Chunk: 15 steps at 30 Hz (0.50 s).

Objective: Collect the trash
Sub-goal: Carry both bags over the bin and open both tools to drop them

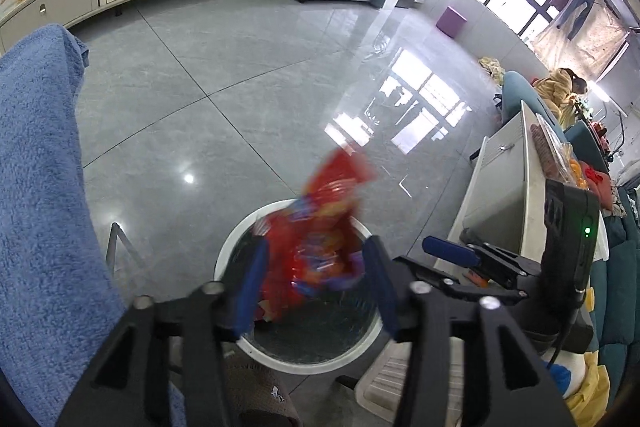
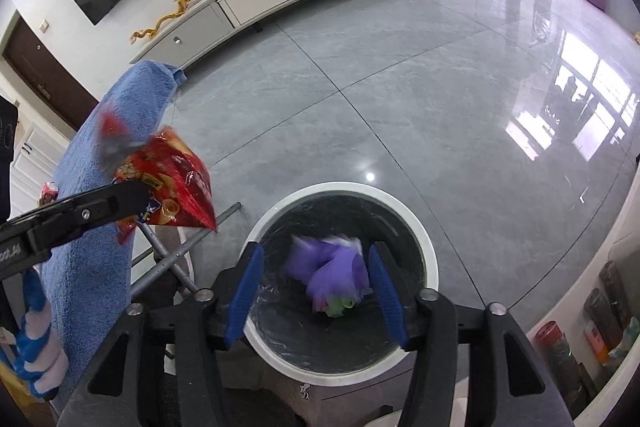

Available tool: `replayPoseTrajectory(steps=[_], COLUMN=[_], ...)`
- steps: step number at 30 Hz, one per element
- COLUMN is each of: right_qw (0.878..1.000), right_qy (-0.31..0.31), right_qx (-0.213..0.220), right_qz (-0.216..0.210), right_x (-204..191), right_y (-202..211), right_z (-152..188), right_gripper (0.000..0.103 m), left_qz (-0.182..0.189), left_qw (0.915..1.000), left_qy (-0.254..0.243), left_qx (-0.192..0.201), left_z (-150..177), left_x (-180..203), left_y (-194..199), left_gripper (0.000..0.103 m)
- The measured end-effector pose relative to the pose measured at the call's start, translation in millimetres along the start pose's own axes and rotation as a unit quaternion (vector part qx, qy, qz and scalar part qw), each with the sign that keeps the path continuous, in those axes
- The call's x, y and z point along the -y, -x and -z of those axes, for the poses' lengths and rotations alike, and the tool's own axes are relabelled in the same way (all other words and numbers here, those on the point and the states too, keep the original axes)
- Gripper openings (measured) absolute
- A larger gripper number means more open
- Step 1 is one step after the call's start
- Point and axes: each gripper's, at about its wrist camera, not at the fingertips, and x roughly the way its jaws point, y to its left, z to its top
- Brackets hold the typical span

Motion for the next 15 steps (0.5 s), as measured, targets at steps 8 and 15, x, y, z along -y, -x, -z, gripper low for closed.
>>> replayPoseTrajectory(steps=[8, 15], right_qw=[1.0, 0.999], right_qy=[-0.012, -0.001], right_qx=[0.007, 0.04], right_qz=[0.009, 0.002], right_x=[4, -14], right_y=[7, 32], right_z=[-4, -9], right_gripper=[0.058, 0.058], left_qz=[0.008, -0.012], left_qw=[1.0, 0.9978], left_qy=[-0.002, -0.013], left_qx=[0.002, 0.064], left_z=[4, 15], left_x=[4, 5], left_y=[7, 48], left_gripper=[0.05, 0.05])
